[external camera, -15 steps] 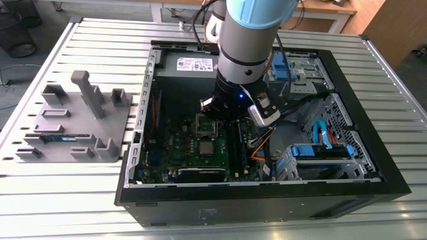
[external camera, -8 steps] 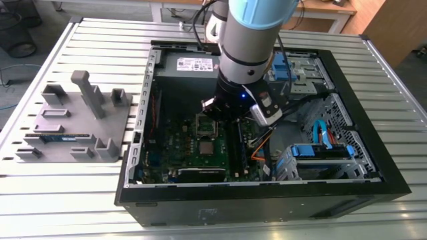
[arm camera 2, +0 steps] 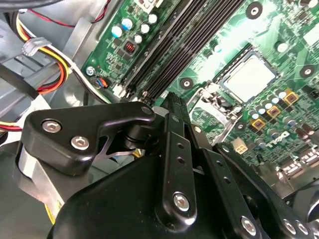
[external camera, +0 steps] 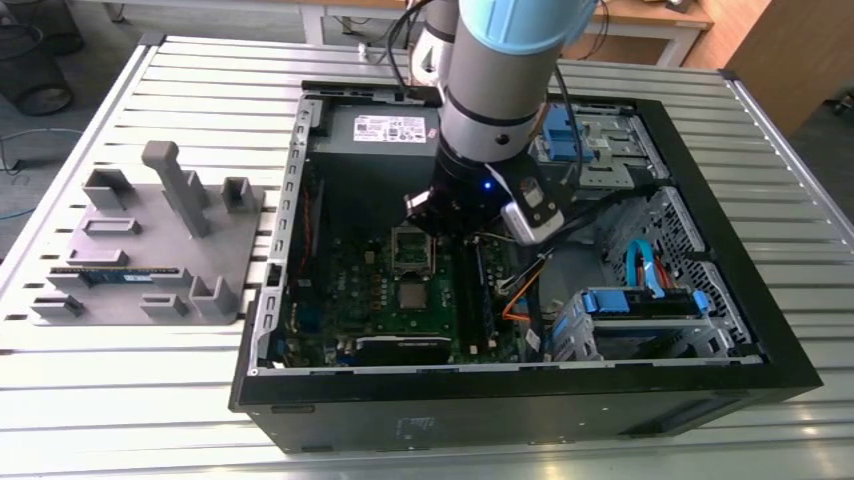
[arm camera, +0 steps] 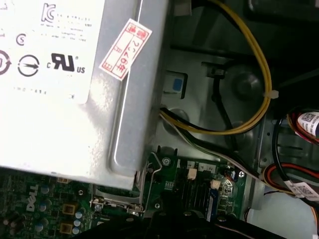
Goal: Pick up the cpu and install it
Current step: 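Close the cpu cover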
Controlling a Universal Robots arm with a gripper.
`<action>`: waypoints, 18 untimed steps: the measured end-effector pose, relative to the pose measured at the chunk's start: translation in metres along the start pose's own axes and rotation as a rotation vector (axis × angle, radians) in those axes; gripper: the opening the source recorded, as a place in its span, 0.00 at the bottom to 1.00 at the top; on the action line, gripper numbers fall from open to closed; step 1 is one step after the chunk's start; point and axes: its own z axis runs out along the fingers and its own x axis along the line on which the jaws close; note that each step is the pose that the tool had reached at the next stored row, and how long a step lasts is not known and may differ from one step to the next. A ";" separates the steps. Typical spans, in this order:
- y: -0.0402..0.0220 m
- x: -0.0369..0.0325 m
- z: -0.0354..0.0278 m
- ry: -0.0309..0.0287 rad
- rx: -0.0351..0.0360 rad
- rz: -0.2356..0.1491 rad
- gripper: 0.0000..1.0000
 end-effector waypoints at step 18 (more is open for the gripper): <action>0.0070 -0.0025 0.0067 0.0011 -0.0109 -0.085 0.11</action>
